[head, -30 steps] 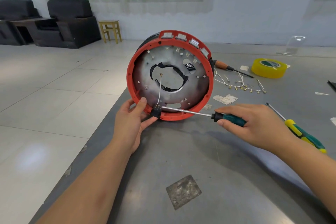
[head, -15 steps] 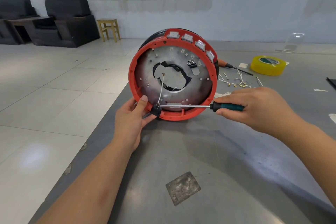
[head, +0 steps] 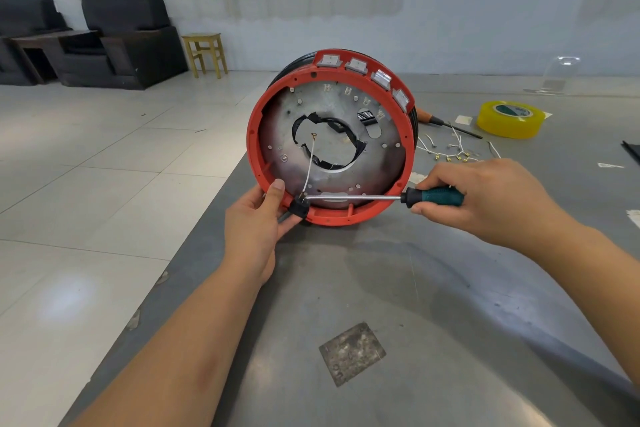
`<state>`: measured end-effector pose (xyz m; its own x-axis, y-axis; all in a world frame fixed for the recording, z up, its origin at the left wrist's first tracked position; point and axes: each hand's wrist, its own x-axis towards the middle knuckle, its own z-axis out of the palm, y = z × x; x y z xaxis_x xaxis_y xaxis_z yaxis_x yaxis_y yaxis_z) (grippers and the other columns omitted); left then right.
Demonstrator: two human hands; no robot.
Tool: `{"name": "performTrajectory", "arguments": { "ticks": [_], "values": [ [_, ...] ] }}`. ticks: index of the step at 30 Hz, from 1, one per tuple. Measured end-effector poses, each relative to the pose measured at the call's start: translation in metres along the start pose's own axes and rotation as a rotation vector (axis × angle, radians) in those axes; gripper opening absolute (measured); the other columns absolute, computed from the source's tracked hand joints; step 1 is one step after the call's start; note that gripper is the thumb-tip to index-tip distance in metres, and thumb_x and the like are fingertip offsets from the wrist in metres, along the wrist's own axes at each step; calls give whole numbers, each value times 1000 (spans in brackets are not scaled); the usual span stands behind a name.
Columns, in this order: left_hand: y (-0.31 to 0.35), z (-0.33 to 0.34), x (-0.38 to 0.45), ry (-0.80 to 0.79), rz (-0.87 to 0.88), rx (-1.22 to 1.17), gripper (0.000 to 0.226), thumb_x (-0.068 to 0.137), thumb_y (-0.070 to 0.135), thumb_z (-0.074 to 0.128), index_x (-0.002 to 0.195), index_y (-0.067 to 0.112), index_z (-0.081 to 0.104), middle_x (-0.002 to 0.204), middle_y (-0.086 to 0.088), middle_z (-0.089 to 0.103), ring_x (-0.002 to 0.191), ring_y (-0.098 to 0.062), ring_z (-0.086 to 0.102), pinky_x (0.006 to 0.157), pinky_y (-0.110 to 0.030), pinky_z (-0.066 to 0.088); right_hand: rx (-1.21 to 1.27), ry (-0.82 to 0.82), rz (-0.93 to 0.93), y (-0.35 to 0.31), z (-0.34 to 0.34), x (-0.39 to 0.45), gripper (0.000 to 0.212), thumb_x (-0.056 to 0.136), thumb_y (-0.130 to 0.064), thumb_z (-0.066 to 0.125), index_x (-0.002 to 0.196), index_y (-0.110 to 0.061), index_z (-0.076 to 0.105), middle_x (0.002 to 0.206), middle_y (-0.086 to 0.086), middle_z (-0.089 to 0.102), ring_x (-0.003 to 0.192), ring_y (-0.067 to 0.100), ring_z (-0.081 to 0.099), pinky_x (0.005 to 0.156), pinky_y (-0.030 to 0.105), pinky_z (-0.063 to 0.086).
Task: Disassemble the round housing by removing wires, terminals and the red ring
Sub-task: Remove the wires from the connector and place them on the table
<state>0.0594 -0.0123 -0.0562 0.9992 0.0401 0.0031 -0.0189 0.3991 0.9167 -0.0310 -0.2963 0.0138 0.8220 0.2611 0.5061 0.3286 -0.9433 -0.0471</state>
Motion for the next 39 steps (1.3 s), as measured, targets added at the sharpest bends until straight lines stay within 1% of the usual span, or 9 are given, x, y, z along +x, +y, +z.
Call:
{"name": "performTrajectory", "arguments": {
  "ticks": [5, 9, 11, 17, 22, 28, 32, 36, 39],
  "values": [
    [1, 3, 0, 30, -2, -11, 23, 106, 18, 59, 119, 6, 73, 113, -17, 77, 107, -30, 74, 76, -32, 64, 15, 41, 21, 1, 8, -6, 31, 81, -53, 67, 93, -25, 73, 67, -5, 68, 54, 22, 54, 50, 31, 46],
    [1, 2, 0, 58, -6, -28, 23, 106, 18, 59, 121, 6, 73, 114, -16, 77, 106, -30, 75, 75, -32, 64, 61, 41, 65, -4, 17, -11, 31, 82, -51, 68, 93, -23, 74, 75, -3, 72, 57, 16, 46, 52, 33, 47],
    [1, 1, 0, 75, -12, -31, 22, 106, 19, 60, 119, 7, 73, 116, -18, 76, 106, -31, 75, 75, -31, 64, 77, 43, 91, -7, 20, -13, 28, 82, -49, 70, 93, -23, 73, 78, -4, 73, 60, 15, 46, 53, 30, 42],
    [2, 0, 0, 126, -34, -44, 16, 105, 21, 62, 108, 13, 75, 103, -10, 75, 101, -29, 75, 71, -29, 63, 111, -34, 163, -14, 25, -17, 29, 85, -48, 71, 102, -24, 74, 84, -4, 74, 72, 24, 64, 64, 40, 54],
    [2, -1, -1, 132, -36, -47, 15, 105, 21, 62, 104, 16, 76, 102, -8, 77, 103, -30, 76, 70, -28, 63, 101, -89, 187, -14, 25, -15, 32, 87, -52, 67, 106, -27, 72, 88, -6, 74, 77, 22, 64, 68, 41, 54],
    [3, 0, -1, 126, -27, -53, 16, 105, 20, 62, 114, 15, 74, 109, -9, 79, 102, -29, 77, 73, -29, 64, 131, -87, 174, -11, 25, -16, 34, 86, -55, 63, 107, -29, 72, 89, -8, 74, 79, 21, 65, 68, 42, 55],
    [3, -1, 0, 133, -17, -56, 18, 104, 20, 64, 120, 14, 70, 116, -11, 77, 100, -28, 77, 72, -29, 63, 222, -55, 193, -3, 33, -20, 35, 85, -57, 61, 108, -32, 71, 88, -17, 69, 78, 10, 63, 67, 37, 55],
    [3, -3, 2, 144, -30, -60, 34, 101, 21, 68, 133, 12, 61, 120, -12, 75, 100, -30, 77, 70, -29, 63, 402, -39, 231, 6, 40, -26, 23, 83, -61, 61, 103, -48, 62, 91, -19, 71, 87, 3, 66, 73, 19, 51],
    [5, -4, 3, 135, -47, -68, 39, 99, 19, 71, 135, 14, 57, 119, -15, 74, 106, -37, 74, 71, -31, 63, 515, -45, 222, 14, 42, -31, 28, 81, -58, 65, 105, -43, 67, 96, -24, 72, 92, 1, 67, 76, 10, 48]
  ]
}}
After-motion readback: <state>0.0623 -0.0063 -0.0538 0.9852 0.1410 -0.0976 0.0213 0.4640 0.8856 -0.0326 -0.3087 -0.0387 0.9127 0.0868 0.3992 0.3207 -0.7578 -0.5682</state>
